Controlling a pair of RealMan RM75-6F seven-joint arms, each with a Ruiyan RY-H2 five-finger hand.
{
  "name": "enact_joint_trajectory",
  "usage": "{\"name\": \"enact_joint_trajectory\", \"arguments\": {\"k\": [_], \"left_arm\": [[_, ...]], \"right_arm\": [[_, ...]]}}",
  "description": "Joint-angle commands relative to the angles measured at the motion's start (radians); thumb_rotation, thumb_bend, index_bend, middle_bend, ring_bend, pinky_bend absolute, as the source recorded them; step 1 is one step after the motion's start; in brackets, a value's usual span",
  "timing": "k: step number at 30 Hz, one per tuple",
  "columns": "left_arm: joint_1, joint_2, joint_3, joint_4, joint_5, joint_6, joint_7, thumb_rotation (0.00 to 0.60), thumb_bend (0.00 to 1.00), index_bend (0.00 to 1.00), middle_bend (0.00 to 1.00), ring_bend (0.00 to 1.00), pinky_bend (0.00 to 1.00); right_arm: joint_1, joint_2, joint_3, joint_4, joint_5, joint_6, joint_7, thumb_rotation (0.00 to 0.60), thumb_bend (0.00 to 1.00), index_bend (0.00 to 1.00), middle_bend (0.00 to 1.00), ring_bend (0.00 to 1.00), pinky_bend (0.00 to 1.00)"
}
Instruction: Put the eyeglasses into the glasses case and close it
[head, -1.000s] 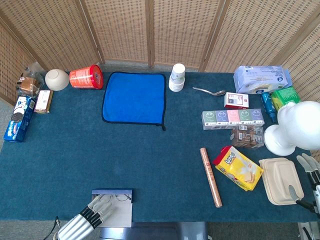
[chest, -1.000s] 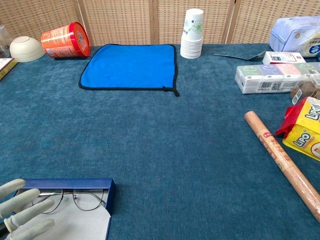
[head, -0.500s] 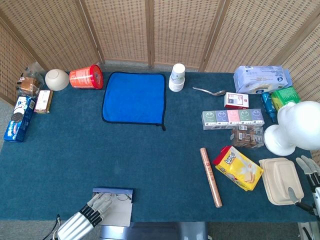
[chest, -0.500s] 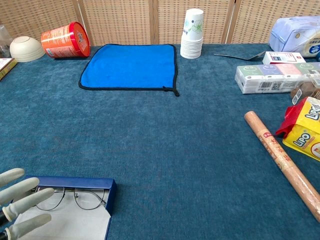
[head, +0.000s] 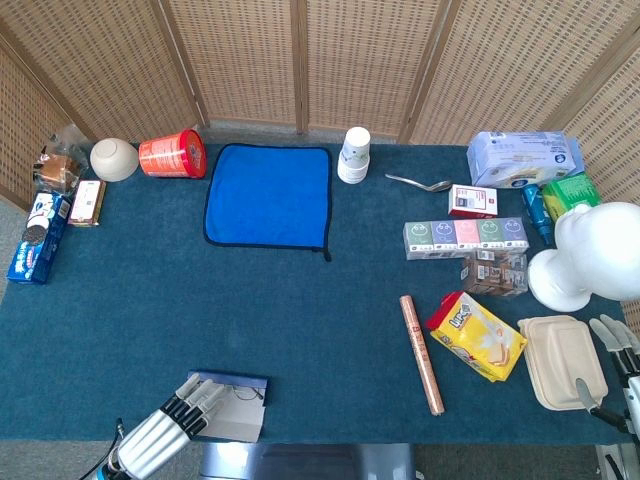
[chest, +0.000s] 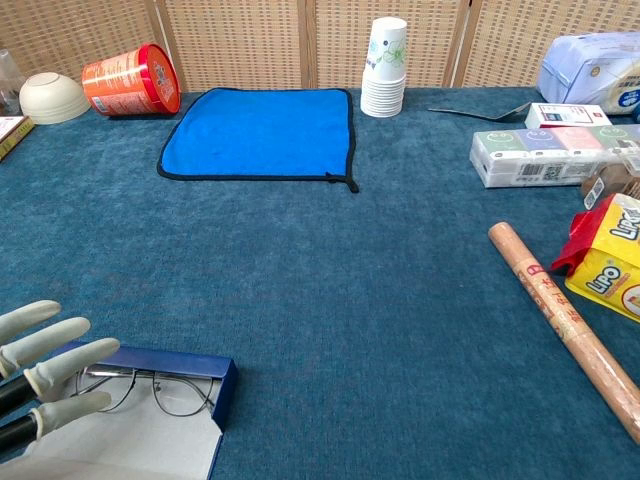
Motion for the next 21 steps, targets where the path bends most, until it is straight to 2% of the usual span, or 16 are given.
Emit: {"name": "enact_joint_trajectory", "arguments": {"k": [1,9,21], "left_arm": [[-0.008,0.014,-0.004,-0.040,-0.018,-0.035,0.006,0.588,0.28,0.25,0.06,0.00,0.00],[-0.025,0.070,-0.013,-0.163,-0.047,-0.114,0.065,0.590,0.34,0.32,0.06,0.00,0.00],[-0.028,0.093,-0.022,-0.206,-0.064,-0.136,0.060,0.600,0.37,0.43,0.09,0.00,0.00]], "right_arm": [[0.000,0.002,0.000,-0.002,0.000,-0.001,-0.002,0.600,0.41,0.00,0.01,0.00,0.24],[-0.002,0.001,0.000,0.001,0.004,-0.008,0.009,0.600,0.41,0.00,0.01,0.00,0.24],[-0.002,0.000,0.002,0.008,0.008,-0.016,0.019,0.600,0.41,0.00,0.01,0.00,0.24]]}}
